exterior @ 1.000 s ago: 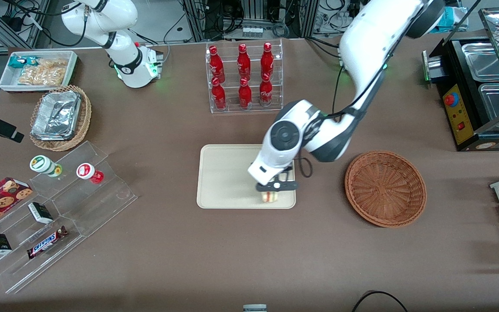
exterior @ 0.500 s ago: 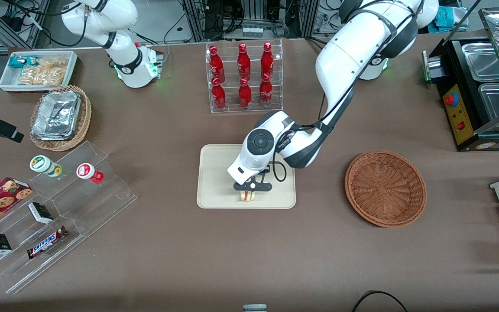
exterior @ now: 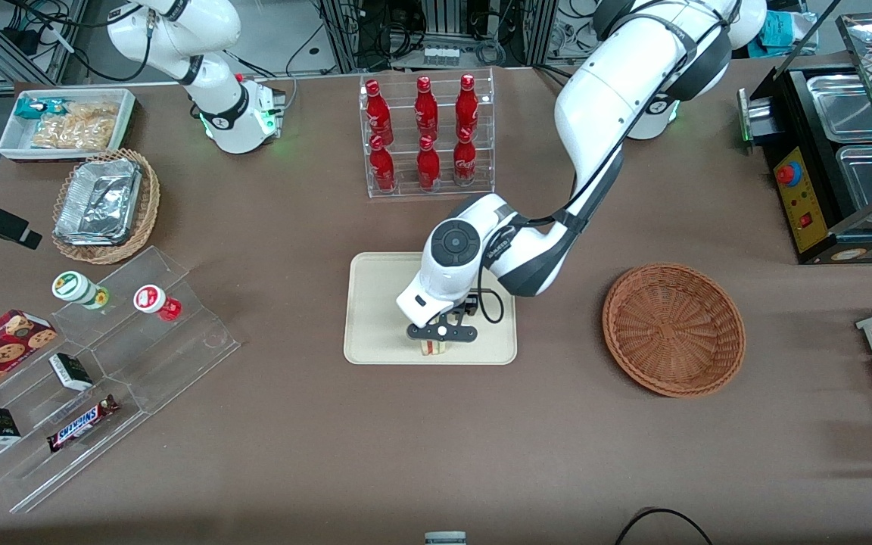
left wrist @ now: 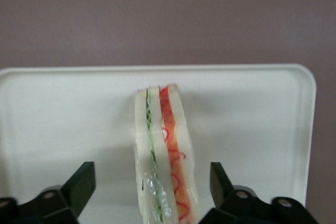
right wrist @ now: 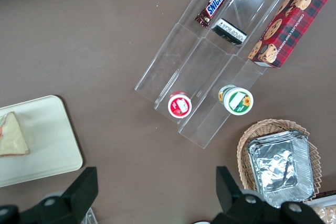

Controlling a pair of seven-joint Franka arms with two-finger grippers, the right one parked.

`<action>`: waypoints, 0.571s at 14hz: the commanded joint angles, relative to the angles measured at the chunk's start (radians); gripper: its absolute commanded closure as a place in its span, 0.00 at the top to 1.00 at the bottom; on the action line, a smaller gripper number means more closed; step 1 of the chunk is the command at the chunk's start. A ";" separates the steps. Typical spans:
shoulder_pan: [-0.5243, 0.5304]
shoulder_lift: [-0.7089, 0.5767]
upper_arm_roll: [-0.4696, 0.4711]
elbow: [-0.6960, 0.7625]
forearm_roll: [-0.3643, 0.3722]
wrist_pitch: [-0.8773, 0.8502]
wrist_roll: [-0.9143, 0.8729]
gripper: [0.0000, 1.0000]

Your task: Place sandwich from basket to tray

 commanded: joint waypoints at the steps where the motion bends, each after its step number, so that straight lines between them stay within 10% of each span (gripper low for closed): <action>1: -0.003 -0.069 0.040 -0.001 0.017 -0.029 -0.010 1.00; 8: 0.159 -0.392 0.160 -0.102 -0.073 -0.329 0.163 1.00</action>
